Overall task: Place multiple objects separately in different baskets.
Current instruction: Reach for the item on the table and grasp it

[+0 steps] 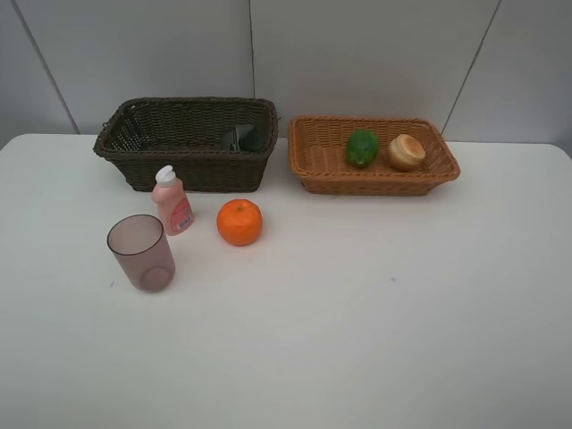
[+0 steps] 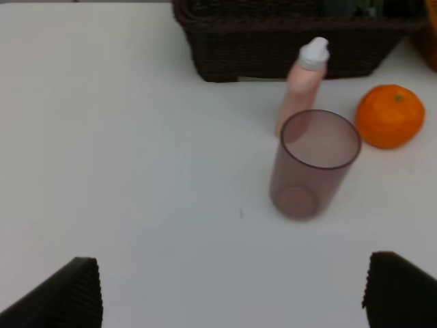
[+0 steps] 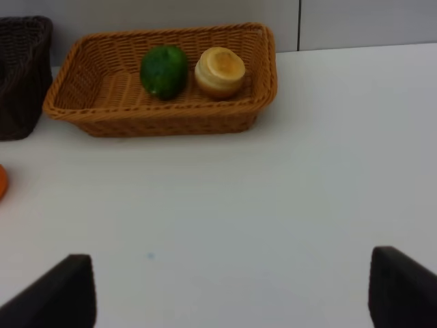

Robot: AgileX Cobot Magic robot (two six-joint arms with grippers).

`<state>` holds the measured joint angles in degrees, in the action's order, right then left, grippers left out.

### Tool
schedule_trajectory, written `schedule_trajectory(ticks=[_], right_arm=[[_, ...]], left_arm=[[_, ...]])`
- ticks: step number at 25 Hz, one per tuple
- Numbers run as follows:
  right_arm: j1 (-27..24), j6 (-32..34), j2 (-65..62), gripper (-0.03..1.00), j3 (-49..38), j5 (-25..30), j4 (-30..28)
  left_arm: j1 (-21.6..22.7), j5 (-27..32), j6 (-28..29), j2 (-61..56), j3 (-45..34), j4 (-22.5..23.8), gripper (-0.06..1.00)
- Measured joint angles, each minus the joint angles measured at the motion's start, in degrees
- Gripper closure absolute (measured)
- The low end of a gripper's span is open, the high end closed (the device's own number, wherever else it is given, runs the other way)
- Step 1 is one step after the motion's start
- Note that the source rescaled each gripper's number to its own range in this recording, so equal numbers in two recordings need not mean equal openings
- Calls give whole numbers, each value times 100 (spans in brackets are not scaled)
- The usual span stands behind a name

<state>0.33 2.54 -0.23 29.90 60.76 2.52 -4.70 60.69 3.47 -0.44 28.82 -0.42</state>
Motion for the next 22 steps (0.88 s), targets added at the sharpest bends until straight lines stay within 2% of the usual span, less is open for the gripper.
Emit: schedule_trajectory(ticks=[3,5,22], right_arm=[[0,0,0,15,0,0,4],[0,0,0,15,0,0,4],[0,0,0,15,0,0,4]], left_arm=[[-449,0,0,0,0,42,-5],[-594,0,0,0,0,42,-5],[-617,0,0,0,0,42,-5]])
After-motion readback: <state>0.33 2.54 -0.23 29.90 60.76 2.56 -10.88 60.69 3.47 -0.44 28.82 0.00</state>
